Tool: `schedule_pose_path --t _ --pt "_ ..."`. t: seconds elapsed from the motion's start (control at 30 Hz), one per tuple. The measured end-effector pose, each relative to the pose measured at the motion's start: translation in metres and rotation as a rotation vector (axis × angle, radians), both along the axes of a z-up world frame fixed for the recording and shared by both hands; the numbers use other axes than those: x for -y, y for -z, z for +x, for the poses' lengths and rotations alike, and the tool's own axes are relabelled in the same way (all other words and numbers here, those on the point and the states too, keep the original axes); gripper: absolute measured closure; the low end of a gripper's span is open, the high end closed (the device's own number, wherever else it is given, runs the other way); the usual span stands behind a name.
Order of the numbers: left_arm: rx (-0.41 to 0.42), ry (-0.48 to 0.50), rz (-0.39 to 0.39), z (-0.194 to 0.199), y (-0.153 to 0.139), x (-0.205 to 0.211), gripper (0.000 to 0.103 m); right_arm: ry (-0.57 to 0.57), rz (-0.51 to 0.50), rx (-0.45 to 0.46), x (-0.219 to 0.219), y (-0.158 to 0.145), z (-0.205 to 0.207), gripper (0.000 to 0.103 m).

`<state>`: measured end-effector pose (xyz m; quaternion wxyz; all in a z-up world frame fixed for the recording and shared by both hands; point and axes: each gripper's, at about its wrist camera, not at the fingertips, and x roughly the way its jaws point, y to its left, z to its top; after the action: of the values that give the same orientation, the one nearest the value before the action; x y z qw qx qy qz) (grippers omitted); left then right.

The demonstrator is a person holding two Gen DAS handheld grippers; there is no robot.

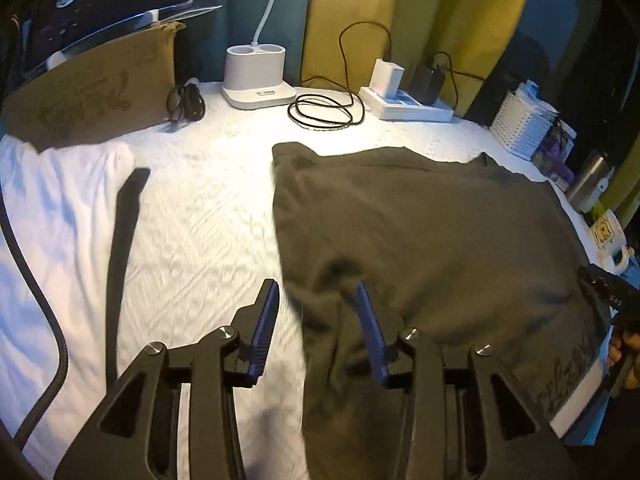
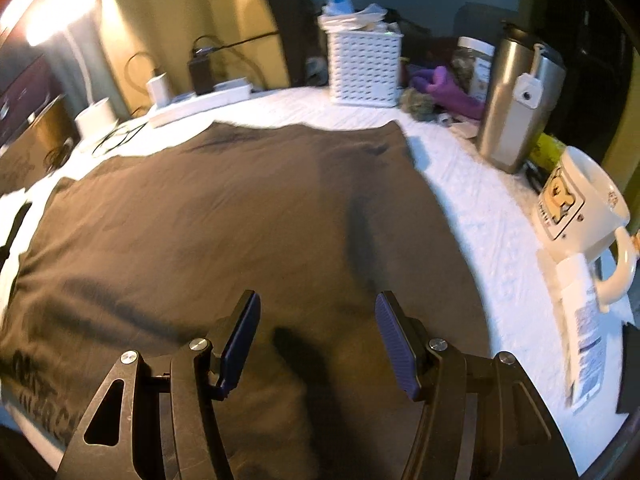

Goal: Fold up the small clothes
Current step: 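Smooth the folded shirt flat with both open grippers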

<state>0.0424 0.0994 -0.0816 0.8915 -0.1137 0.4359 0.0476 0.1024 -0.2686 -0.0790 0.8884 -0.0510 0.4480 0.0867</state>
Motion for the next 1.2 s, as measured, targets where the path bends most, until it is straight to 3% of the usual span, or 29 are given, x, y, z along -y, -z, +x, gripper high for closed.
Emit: schedule_pose_path --t 0.17,0.37,0.47,0.6,0.8,1.07,1.2 --pt "-0.061 0.008 0.025 0.038 0.019 0.002 0.063 0.060 -0.008 0.008 0.016 0.002 0.029 0.041" --pt "-0.080 0.004 0.115 0.063 0.029 0.003 0.062 0.096 -0.026 -0.031 0.030 0.013 0.057 0.041" --pt "-0.074 -0.015 0.099 0.071 0.029 -0.008 0.054 0.113 -0.050 -0.028 0.032 0.018 0.062 0.041" --pt "-0.089 -0.066 0.115 0.079 0.028 -0.019 0.054 0.125 -0.051 -0.033 0.035 0.017 0.069 0.041" --pt "-0.004 -0.055 0.078 0.068 0.008 -0.014 0.054 0.142 -0.033 -0.042 0.038 0.015 0.065 0.041" --pt "0.105 0.080 0.080 0.043 -0.019 0.029 0.054 0.132 -0.032 -0.013 0.036 -0.002 0.034 0.040" --pt "0.133 0.145 0.065 0.031 -0.027 0.049 0.054 0.132 -0.017 0.011 0.038 -0.011 0.016 0.022"
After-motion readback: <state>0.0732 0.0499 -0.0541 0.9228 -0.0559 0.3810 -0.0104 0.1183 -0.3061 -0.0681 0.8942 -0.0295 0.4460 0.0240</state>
